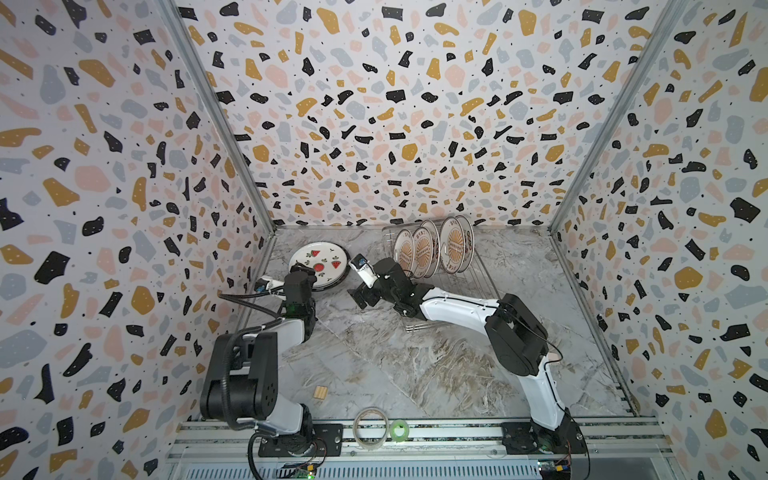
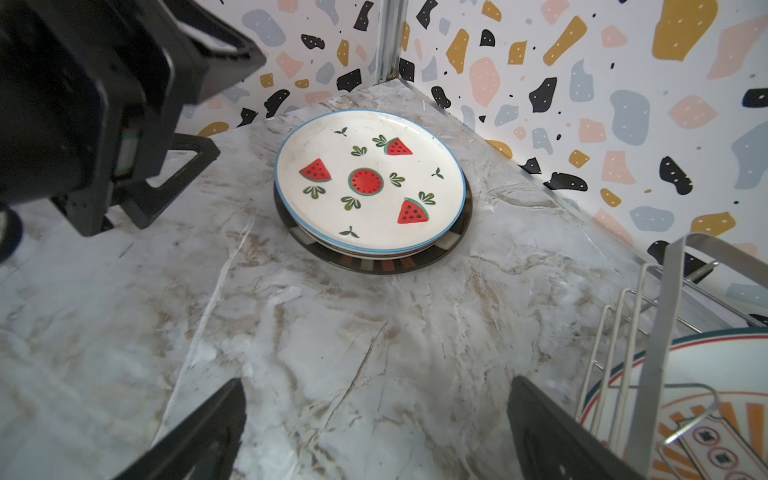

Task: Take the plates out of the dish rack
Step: 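Open the left gripper off the plate while the right moves toward the rack, then reach the right gripper to the red-text plate in the rack while the left approaches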

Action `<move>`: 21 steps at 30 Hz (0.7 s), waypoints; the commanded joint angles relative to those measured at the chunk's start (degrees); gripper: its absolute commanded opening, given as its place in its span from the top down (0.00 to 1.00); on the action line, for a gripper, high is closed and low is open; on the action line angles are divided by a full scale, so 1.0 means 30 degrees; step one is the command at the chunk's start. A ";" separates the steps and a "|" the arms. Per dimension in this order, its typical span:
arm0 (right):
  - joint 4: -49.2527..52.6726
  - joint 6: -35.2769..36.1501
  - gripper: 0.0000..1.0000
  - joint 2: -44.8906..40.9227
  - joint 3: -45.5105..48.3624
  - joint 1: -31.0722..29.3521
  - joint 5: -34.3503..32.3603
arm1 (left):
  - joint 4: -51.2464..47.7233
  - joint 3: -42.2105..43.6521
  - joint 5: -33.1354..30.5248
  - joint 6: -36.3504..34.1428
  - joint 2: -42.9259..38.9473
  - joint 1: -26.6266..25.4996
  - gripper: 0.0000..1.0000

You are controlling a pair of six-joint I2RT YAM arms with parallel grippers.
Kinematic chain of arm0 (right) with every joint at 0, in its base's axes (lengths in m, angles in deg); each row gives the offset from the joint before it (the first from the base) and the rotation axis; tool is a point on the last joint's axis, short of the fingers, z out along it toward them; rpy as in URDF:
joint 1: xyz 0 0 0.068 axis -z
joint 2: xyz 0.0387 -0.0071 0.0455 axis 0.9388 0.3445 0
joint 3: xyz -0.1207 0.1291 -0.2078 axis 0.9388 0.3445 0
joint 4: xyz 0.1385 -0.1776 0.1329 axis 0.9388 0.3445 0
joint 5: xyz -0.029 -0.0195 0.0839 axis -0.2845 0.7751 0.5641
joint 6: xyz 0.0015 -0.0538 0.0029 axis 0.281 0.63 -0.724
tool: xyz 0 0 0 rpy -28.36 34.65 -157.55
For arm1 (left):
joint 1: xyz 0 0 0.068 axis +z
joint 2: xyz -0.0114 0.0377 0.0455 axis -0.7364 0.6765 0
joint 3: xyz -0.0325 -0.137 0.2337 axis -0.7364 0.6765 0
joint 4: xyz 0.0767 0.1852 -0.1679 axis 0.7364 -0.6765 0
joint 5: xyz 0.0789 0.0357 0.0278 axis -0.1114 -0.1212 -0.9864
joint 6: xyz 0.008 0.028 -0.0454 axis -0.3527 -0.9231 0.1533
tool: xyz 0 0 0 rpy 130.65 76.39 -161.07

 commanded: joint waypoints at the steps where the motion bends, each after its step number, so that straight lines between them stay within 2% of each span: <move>1: -0.2398 0.0482 0.01 -0.3197 0.1647 -0.0573 -0.0759 | 0.0300 0.0879 0.0473 -0.0886 -0.1854 -0.0001 0.01; 6: -0.5489 -0.0198 0.01 -0.6438 0.5782 -0.0724 -0.1811 | 0.1468 0.2927 0.1717 -0.1872 -0.5280 -0.0137 0.00; 10: -0.6699 -0.0531 0.01 -0.8619 0.8475 -0.0403 -0.2997 | 0.3196 0.3798 0.4427 -0.3489 -0.6803 -0.0693 0.01; 17: -0.5479 -0.2895 0.01 -1.1410 1.0464 0.2187 -0.4423 | 0.5179 0.2820 0.8193 -0.8260 -0.6941 -0.4893 0.00; 21: -0.3574 -0.4811 0.01 -1.2258 1.0656 0.4433 -0.2687 | 0.6510 0.2131 1.0210 -0.9263 -0.6322 -0.6436 0.00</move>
